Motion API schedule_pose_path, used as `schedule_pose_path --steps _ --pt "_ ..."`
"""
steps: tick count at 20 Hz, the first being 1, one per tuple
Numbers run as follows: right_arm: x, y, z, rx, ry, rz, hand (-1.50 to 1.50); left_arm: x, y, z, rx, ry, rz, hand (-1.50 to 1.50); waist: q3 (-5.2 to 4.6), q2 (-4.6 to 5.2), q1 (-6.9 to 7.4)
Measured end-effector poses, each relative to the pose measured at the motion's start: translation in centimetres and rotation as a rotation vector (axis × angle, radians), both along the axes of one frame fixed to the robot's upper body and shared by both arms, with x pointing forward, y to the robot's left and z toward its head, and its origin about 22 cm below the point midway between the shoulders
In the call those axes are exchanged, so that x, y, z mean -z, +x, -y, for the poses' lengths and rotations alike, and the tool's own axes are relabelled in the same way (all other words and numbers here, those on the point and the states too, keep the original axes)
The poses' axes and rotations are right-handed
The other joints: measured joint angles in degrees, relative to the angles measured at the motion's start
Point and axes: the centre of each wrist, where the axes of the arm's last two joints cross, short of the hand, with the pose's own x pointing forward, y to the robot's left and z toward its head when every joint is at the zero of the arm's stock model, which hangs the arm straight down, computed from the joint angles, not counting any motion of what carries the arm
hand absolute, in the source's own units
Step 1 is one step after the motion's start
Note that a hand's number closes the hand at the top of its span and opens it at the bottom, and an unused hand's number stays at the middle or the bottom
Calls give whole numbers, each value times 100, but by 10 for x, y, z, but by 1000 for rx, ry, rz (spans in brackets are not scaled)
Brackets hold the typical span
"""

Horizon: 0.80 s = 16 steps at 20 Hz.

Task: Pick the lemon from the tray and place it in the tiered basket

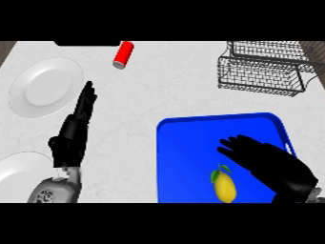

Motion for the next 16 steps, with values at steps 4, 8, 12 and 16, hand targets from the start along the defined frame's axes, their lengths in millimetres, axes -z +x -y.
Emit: schedule_pose_path --steps 4,8,12,16 --pt "13 0 -7 3 -2 -1 -150 3 0 -6 -1 -2 0 0 -1 0 0" --pt "18 0 -13 11 7 -11 -150 5 -2 -5 0 0 0 0 -1 -1 -3" --pt "26 -7 -15 7 9 -21 -150 1 0 -5 -1 -7 -2 0 -2 -3 -7" --pt "33 -3 -18 13 14 -29 -150 0 1 -6 -4 -7 1 0 -1 -1 -4"
